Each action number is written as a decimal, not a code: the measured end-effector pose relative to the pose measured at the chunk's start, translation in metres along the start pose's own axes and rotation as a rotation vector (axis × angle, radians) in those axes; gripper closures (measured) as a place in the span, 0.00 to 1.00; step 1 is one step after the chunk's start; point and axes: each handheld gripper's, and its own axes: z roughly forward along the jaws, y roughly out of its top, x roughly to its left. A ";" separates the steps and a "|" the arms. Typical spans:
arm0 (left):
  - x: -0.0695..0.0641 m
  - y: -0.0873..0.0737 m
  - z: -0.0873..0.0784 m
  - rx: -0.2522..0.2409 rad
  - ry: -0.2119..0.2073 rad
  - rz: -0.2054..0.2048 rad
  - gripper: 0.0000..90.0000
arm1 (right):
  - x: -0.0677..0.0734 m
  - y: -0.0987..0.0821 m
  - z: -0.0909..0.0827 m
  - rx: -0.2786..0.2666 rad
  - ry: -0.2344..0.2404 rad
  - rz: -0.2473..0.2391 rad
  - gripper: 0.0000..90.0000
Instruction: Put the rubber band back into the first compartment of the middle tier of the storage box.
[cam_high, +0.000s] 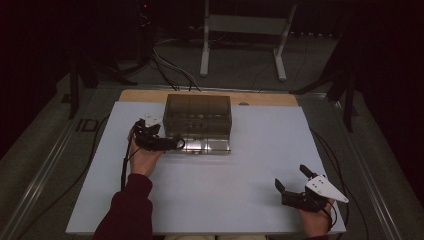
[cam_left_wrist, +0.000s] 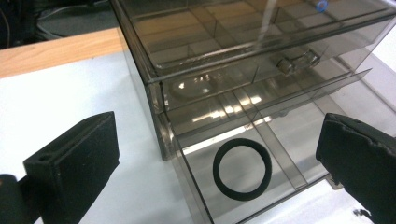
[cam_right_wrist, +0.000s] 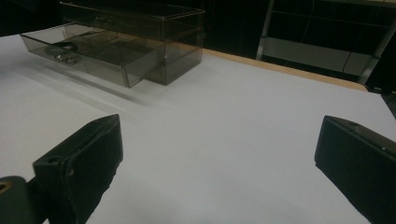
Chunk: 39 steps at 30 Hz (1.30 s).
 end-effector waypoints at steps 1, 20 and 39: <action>0.001 0.000 -0.001 -0.002 0.000 0.000 0.00 | 0.000 0.000 0.000 -0.001 0.000 0.000 0.02; 0.027 0.004 -0.029 -0.072 -0.014 -0.065 0.00 | 0.000 0.000 0.000 0.000 0.000 0.001 0.02; 0.034 -0.019 -0.064 -0.127 -0.039 0.043 0.00 | 0.001 0.000 0.001 0.004 0.005 0.001 0.02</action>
